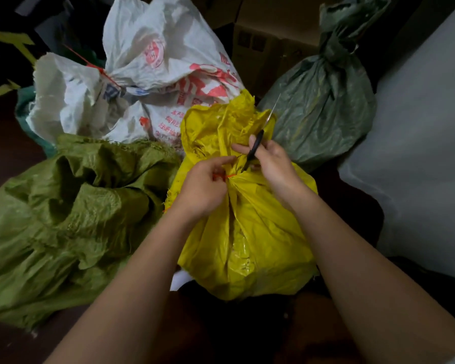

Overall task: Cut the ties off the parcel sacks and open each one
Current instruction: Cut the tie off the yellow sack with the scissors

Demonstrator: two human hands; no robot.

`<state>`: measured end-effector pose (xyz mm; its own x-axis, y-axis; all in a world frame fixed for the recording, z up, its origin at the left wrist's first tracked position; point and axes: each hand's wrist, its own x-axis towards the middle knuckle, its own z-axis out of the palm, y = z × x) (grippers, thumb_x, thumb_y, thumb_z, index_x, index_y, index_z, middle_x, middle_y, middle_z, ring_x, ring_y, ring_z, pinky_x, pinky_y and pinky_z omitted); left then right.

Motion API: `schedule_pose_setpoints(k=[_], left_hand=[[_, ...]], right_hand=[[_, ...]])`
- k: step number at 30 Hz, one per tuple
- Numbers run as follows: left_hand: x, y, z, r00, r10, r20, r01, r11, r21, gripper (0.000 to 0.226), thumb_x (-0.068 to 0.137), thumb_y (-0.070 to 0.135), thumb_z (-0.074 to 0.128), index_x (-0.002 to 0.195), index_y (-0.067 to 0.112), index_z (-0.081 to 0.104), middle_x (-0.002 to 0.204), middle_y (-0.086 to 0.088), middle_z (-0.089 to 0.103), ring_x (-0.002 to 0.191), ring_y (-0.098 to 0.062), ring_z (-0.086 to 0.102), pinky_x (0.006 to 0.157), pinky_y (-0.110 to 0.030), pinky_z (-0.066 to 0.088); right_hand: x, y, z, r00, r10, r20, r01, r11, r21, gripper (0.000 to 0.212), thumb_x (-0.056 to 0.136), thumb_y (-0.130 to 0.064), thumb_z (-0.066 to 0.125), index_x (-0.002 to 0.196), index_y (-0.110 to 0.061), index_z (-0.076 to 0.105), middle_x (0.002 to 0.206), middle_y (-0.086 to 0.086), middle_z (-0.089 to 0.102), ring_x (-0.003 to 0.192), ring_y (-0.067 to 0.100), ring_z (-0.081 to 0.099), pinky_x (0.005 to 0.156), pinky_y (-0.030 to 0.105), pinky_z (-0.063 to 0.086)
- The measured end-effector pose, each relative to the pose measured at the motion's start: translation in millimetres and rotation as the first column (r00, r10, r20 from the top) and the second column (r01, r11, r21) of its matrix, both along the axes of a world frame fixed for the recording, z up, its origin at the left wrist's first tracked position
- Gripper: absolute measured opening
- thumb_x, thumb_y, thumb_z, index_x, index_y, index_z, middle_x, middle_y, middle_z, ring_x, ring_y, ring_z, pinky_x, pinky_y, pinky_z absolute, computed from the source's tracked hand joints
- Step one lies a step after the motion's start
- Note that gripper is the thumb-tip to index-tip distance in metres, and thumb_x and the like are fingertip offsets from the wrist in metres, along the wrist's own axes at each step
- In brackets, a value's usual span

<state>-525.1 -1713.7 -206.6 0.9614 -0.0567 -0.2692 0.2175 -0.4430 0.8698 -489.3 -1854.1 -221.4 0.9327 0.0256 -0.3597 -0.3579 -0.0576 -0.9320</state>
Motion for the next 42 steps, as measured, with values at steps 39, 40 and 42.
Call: schedule_pose_setpoints(k=[39,40,42], left_hand=[[4,-28,24,0.935,0.049,-0.351,-0.258,0.773,-0.58,0.053,0.075,-0.03,0.033,0.09,0.013,0.059,0.065,-0.011,0.056,0.06,-0.021,0.048,0.055,-0.027,0.039],[4,-28,24,0.946,0.044,-0.321,-0.223,0.806,-0.548,0.051,0.075,-0.03,0.034,0.084,0.014,0.059,0.065,-0.009,0.049,0.06,-0.019,0.043,0.055,-0.028,0.034],[3,-28,25,0.955,0.029,-0.295,-0.182,0.841,-0.509,0.054,0.075,-0.028,0.037,0.086,0.018,0.064,0.069,-0.008,0.043,0.062,-0.019,0.038,0.057,-0.029,0.031]], right_hand=[[-36,-36,28,0.996,-0.047,0.076,0.045,0.999,0.021,0.017,0.097,-0.031,0.056,0.107,-0.018,0.054,0.11,0.004,0.071,0.113,0.017,0.062,0.102,0.039,0.046],[-34,-35,28,0.997,-0.046,0.056,0.046,0.999,-0.005,0.02,0.096,-0.033,0.057,0.109,-0.017,0.055,0.104,0.0,0.072,0.11,0.018,0.063,0.103,0.044,0.045],[-33,-35,29,0.999,-0.042,0.015,0.042,0.999,0.001,0.024,0.097,-0.035,0.056,0.112,-0.017,0.056,0.099,-0.008,0.07,0.105,0.012,0.063,0.104,0.043,0.045]])
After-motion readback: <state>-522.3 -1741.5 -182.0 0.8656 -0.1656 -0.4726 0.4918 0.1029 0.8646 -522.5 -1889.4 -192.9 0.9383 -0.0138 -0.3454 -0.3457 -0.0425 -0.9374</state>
